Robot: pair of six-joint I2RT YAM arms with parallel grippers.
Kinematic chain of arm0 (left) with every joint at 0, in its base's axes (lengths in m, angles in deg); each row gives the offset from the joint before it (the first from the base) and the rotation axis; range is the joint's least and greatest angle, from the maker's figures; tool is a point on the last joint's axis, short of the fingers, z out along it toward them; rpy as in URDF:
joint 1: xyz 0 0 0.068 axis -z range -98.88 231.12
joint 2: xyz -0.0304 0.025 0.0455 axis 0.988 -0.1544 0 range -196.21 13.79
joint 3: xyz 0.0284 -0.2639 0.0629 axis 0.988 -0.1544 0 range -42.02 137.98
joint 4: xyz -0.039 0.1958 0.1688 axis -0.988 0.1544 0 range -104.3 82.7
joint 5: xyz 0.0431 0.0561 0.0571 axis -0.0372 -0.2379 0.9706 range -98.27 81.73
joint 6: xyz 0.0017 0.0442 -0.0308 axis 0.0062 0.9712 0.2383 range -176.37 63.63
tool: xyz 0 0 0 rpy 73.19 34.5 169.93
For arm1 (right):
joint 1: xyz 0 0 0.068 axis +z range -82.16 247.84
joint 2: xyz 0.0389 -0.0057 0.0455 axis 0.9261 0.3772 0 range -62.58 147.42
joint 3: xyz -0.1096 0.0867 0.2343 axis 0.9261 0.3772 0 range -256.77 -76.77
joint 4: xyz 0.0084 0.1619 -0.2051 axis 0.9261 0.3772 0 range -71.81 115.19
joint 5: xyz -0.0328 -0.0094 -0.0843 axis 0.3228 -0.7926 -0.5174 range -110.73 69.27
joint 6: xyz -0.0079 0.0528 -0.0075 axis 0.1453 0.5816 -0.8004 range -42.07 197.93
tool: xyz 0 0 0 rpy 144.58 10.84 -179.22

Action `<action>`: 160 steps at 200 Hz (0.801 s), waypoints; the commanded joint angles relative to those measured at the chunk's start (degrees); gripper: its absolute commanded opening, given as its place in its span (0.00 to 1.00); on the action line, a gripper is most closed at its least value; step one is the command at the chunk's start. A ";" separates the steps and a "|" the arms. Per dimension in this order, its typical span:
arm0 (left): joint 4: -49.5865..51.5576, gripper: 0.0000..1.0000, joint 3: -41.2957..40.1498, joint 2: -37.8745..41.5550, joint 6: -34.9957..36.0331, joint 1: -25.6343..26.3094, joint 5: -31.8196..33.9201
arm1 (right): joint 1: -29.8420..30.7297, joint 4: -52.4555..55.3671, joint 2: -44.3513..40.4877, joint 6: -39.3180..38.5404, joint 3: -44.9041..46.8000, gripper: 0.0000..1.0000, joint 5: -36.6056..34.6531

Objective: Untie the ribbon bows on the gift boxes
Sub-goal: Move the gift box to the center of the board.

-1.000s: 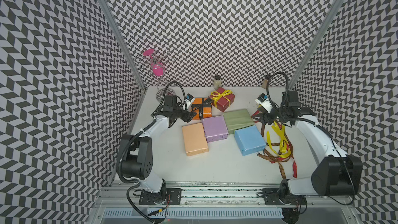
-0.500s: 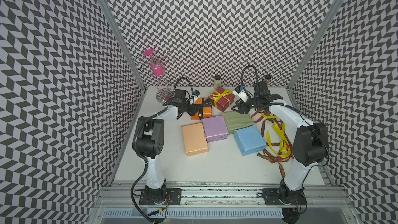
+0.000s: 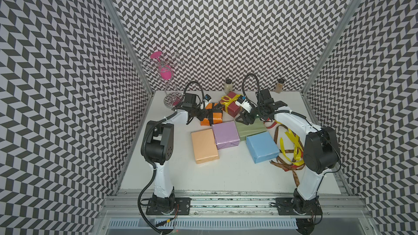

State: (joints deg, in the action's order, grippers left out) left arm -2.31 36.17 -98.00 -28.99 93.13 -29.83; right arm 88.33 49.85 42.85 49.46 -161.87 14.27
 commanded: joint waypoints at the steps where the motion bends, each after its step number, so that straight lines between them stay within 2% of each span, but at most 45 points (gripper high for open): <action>1: 2.69 0.00 -2.77 3.74 1.62 -0.41 -1.68 | 0.16 -1.71 0.49 -0.36 0.81 0.59 0.20; 41: 5.41 0.00 -3.74 7.73 2.95 -1.87 -4.08 | 0.34 -1.69 0.36 -0.58 1.47 0.59 0.57; 84: 7.11 0.00 -3.36 7.93 3.22 -2.85 -3.10 | 0.53 -1.12 0.17 -1.01 1.60 0.60 0.65; 97: 7.43 0.14 -3.22 7.52 2.65 -3.02 -2.75 | 0.60 -1.01 0.15 -1.03 1.60 0.60 0.50; 109: 7.26 0.34 -3.31 7.71 1.72 -3.05 -2.37 | 0.60 -0.81 0.04 -1.23 1.55 0.60 0.44; 126: 7.00 0.52 -3.31 8.68 0.27 -2.92 -2.76 | 0.60 -0.56 -0.02 -1.29 1.69 0.61 0.51; 145: 7.32 0.60 -3.13 10.23 -1.24 -2.96 -4.66 | 0.60 -0.62 -0.12 -1.26 1.86 0.61 0.68; 160: 8.31 0.60 -3.13 10.89 -2.24 -2.60 -6.53 | 0.59 -0.64 -0.08 -1.24 1.83 0.61 0.80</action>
State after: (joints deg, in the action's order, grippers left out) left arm 4.18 32.65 -90.41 -29.25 90.29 -32.70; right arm 88.68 49.90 42.85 48.78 -160.80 14.29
